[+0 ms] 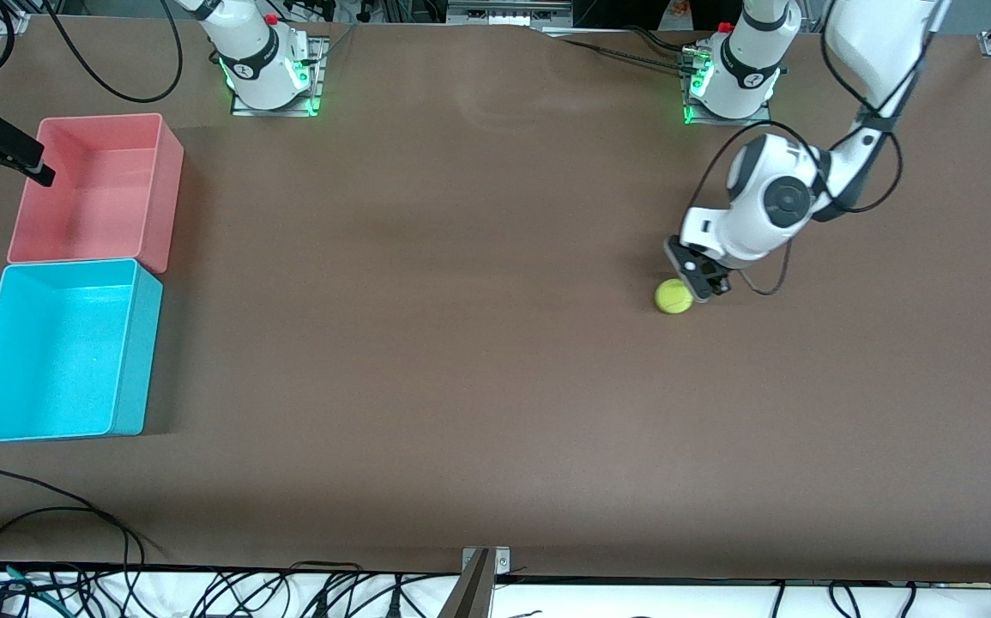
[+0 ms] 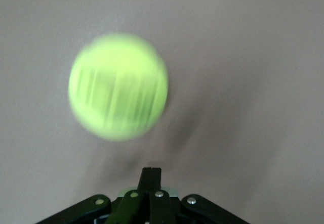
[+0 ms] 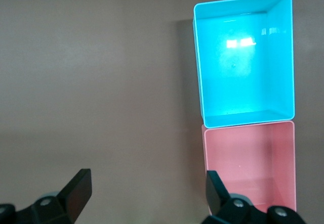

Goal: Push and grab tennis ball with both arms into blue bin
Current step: 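Push the tennis ball with the left gripper toward the bins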

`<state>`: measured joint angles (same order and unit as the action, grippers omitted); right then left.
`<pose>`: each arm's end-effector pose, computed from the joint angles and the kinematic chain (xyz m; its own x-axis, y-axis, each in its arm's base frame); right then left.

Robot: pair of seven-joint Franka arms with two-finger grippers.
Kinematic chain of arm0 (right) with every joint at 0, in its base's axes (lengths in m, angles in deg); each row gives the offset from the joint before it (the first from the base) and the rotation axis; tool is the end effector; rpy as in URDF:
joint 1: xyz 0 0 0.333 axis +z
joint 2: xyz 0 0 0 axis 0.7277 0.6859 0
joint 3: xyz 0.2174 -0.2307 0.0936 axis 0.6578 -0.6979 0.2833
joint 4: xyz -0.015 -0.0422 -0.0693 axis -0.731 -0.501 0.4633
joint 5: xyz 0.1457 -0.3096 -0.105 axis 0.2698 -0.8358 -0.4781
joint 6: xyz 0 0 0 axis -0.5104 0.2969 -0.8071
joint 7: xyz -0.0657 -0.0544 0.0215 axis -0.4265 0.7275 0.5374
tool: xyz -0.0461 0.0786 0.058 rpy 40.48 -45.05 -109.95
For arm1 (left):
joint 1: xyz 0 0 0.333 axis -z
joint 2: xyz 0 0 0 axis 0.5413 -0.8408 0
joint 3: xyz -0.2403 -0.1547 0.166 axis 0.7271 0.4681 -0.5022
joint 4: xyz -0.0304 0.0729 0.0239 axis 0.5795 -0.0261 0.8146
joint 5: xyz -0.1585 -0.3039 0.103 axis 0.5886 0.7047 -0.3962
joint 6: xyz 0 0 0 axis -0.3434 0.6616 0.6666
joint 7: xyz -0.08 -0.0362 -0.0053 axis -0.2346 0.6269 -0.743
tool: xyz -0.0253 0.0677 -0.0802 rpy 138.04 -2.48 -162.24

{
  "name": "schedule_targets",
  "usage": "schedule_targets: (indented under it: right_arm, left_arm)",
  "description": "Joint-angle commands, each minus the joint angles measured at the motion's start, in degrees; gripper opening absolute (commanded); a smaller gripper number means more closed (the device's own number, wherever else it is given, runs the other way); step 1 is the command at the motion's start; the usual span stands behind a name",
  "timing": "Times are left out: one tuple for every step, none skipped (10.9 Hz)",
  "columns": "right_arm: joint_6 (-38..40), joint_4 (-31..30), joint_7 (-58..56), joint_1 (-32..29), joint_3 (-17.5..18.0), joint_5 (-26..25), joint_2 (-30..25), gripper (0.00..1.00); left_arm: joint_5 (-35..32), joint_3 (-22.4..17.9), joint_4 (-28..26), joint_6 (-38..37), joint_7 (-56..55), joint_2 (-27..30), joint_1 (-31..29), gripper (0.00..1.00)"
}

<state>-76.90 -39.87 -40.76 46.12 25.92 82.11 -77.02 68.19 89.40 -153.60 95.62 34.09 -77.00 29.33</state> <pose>0.4953 -0.0302 0.6573 0.9986 -0.0514 0.0117 -0.0512 -0.9986 -0.0154 0.4651 -0.1328 0.2410 0.4953 -0.8687 0.0015 -0.8644 -0.4926 0.1002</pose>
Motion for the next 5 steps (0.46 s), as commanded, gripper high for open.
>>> schedule_targets:
  right_arm:
    - [0.64,-0.06,0.48,-0.22,0.06,1.22,-0.56,1.00]
    - [0.55,-0.06,0.48,-0.22,0.06,1.13,-0.47,1.00]
    - [0.64,-0.06,0.48,-0.22,0.06,1.13,-0.47,1.00]
    - [0.46,-0.15,0.40,-0.13,0.15,1.13,-0.21,1.00]
    - [-0.15,-0.15,0.31,-0.05,0.15,1.13,0.40,1.00]
  left_arm:
    - [-1.65,-0.64,-0.05,-0.09,-0.41,1.05,-1.39,0.00]
    - [-1.57,-0.64,-0.05,-0.27,0.46,1.23,-1.65,0.00]
    - [-1.57,-0.64,-0.14,-0.44,1.08,1.67,-1.83,0.00]
    - [-1.57,-0.73,-0.32,-0.53,1.61,2.11,-2.00,0.00]
    - [-1.57,-0.73,-0.40,-0.97,1.88,2.20,-2.09,0.00]
